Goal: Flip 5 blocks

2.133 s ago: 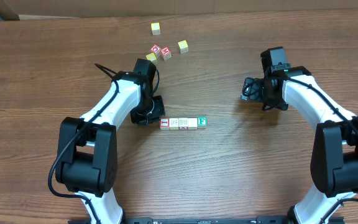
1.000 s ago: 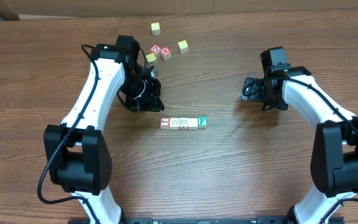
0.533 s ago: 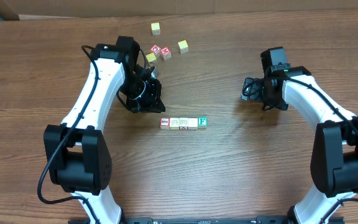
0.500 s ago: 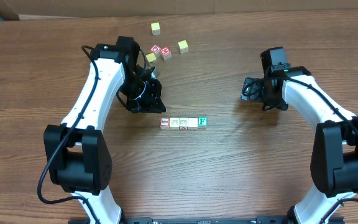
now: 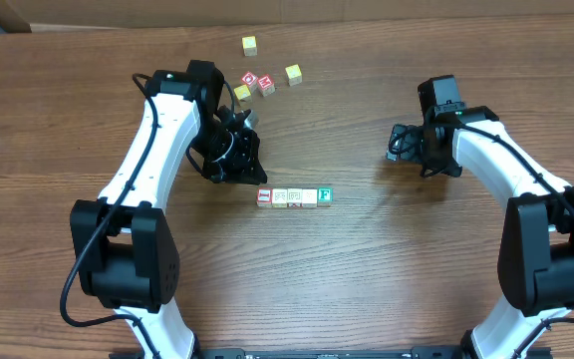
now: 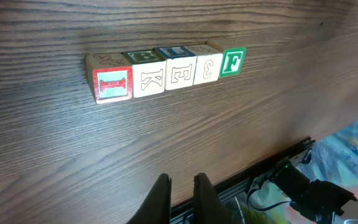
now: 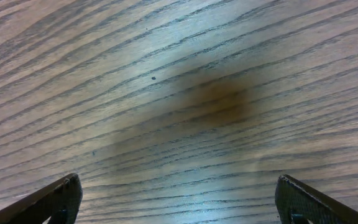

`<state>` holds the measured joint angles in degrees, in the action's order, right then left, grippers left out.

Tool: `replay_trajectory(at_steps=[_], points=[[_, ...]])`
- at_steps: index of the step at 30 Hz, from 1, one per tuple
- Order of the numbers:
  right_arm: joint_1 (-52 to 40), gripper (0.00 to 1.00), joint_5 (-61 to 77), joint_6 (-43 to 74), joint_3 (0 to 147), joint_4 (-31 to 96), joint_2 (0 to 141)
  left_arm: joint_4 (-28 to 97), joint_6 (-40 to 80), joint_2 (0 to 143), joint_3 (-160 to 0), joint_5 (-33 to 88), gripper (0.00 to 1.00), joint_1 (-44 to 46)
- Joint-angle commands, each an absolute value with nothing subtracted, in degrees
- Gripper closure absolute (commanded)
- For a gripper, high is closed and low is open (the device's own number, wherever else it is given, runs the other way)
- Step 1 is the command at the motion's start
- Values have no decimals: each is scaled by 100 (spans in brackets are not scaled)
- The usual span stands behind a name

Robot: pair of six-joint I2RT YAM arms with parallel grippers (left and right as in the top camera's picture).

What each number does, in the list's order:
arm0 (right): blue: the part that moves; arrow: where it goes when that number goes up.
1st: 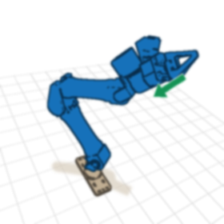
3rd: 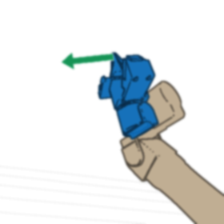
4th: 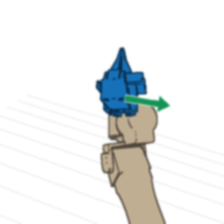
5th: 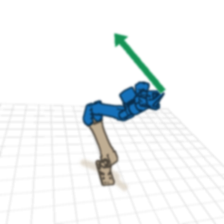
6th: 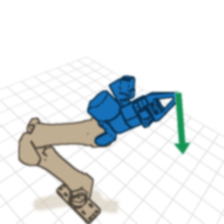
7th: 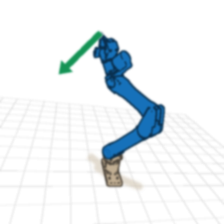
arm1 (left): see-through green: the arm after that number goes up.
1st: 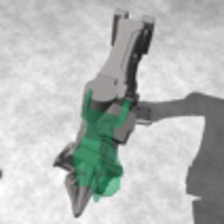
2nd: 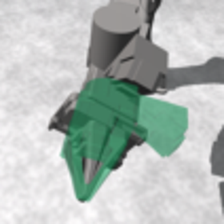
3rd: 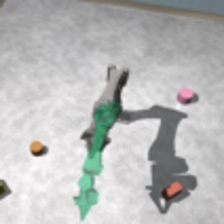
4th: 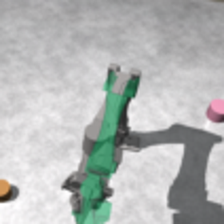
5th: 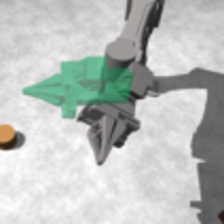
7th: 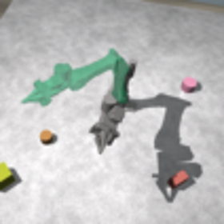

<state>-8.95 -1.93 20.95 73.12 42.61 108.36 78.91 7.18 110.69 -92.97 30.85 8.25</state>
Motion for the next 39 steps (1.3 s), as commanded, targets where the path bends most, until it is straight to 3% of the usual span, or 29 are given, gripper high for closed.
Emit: replay_trajectory(at_steps=[1, 10, 18, 20, 21, 22, 25, 33, 39], points=[[-882, 0, -250, 2075, 7389, 4235, 10661, 7953, 576, 11004, -9391, 3022, 94, 838], [-882, 0, -189, 2110, 7389, 4233, 10661, 7902, 600, 11004, -9389, 2961, 96, 838], [-884, 0, 1767, 2117, 7389, 4644, 10661, 7767, 600, 11004, -9389, 2936, 96, 838], [-882, 27, 1966, 2117, 7391, 4641, 10661, 7754, 604, 11004, -9389, 2856, 96, 838], [-882, 51, 2088, 2115, 7402, 4650, 10661, 7754, 663, 11004, -9389, 2753, 96, 838], [-880, 96, 2248, 2117, 7443, 4692, 10661, 7758, 718, 11004, -9389, 2655, 96, 838], [-862, 96, 2641, 2110, 7870, 5247, 10634, 7782, 816, 11004, -9389, 2438, 96, 838], [-1424, 96, 1719, 2097, 9327, 6899, 10147, 7771, 836, 11004, -9386, 2375, 96, 838], [-2091, 96, 1481, 2123, 9411, 6993, 9902, 7752, 917, 11004, -9386, 2161, 96, 838]])
